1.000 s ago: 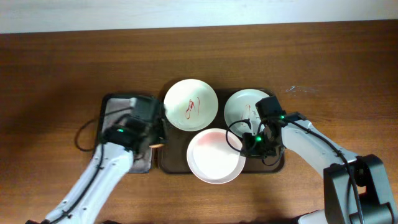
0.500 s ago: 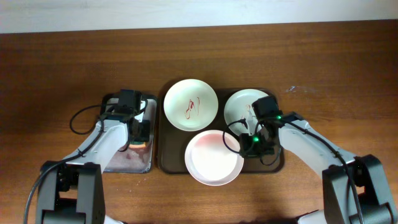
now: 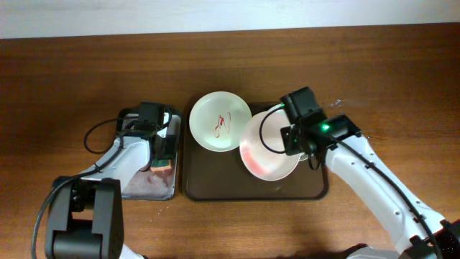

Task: Clean dirty plates on tray and stack at the side
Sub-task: 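Lift the cleaned white plate and place it right of the tray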

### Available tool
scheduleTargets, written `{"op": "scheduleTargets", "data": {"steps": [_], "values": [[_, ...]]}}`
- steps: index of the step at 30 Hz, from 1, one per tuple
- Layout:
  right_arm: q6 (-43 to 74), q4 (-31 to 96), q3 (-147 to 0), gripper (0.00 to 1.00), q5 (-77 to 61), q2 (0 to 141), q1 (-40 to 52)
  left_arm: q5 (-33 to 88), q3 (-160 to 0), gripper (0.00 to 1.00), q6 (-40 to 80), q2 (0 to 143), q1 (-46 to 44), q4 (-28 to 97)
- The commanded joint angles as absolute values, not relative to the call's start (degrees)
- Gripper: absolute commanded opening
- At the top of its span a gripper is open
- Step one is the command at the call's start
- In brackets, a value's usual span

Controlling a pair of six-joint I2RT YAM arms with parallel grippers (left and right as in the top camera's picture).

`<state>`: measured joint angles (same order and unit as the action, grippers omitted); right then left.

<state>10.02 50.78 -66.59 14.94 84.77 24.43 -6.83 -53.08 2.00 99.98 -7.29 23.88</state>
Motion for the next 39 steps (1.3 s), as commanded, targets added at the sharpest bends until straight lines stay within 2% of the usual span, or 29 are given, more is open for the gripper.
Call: {"op": "scheduleTargets", "data": {"steps": [1,2,3,6,7,8,9,11,12,15,16,17,19,20,23,24,26,28,32,34,37,39], "values": [[9.65,51.2,-68.29,0.04,25.39,83.61,29.69,-5.76,-52.95,0.3,2.33,101.38,-6.92,21.69],[9.67,51.62,-68.29,0.04,28.12,83.61,31.62,-5.76,-52.95,0.12,2.33,101.38,-6.92,21.58],[9.67,51.68,-68.29,0.04,29.15,83.61,32.29,-5.8,-52.95,0.0,2.31,101.38,-6.92,21.41],[9.67,51.96,-68.88,0.04,29.23,83.48,32.62,-5.82,-53.58,0.0,2.26,101.34,-6.9,20.64],[9.67,52.29,-69.84,0.04,30.0,82.78,32.62,-5.87,-54.46,0.05,2.26,101.1,-6.9,21.32],[9.67,52.31,-70.52,0.04,31.55,81.97,32.62,-5.8,-55.24,0.4,2.26,100.75,-6.85,22.5],[9.61,52.31,-71.33,0.04,32.95,80.82,32.62,-5.78,-55.9,0.69,2.28,100.36,-6.85,25.02],[8.99,52.31,-71.59,0.04,33.08,79.5,32.62,-5.76,-56.01,0.76,2.31,100.31,-6.85,29.34],[8.99,52.56,-71.59,0.04,33.1,79.15,32.62,-5.78,-55.99,0.77,2.31,100.33,-6.85,31.62],[9.06,53.28,-71.59,0.04,32.99,79.11,32.62,-4.14,-55.99,0.65,2.31,100.33,-6.85,34.98],[9.06,53.3,-71.59,0.04,32.69,79.09,32.62,-2.81,-55.99,0.56,2.31,100.33,-6.85,34.79],[9.06,53.43,-71.59,0.04,32.51,79.11,32.62,-2.31,-55.99,0.45,2.31,100.33,-6.85,34.41],[9.06,53.87,-71.59,0.04,31.97,79.09,32.62,-2.33,-55.99,0.04,2.31,100.33,-6.85,34.63],[9.04,53.93,-71.59,0.04,31.97,79.09,32.62,-2.33,-55.99,0.0,2.28,100.33,-6.85,35.07],[9.93,53.8,-71.59,0.04,32.05,79.09,32.6,-2.98,-56.14,0.0,2.28,100.2,-6.85,35.7],[9.91,53.41,-71.59,0.04,32.62,79.09,32.6,-2.98,-56.69,0.07,2.28,99.88,-6.85,35.77],[9.89,53.17,-71.7,0.04,37.45,79.0,32.6,-2.96,-58.72,0.48,2.28,98.45,-6.85,36.64],[9.93,53.08,-71.7,0.04,42.72,78.54,32.6,-2.92,-60.95,0.62,2.28,96.2,-6.85,37.47],[8.84,50.74,-71.7,0.04,41.78,77.49,32.69,-1.48,-61.76,0.73,2.33,93.73,-6.85,39.13],[8.73,51.44,-71.7,0.04,41.6,77.49,32.73,0.73,-61.76,0.73,2.33,93.76,-6.87,39.97],[0.97,50.76,-71.7,0.04,33.04,77.49,32.73,1.32,-61.76,0.73,2.31,93.76,-6.87,39.97],[3.07,50.76,-71.7,0.04,36.16,77.49,32.73,1.32,-61.76,0.73,2.31,93.76,-6.85,39.97]]}}
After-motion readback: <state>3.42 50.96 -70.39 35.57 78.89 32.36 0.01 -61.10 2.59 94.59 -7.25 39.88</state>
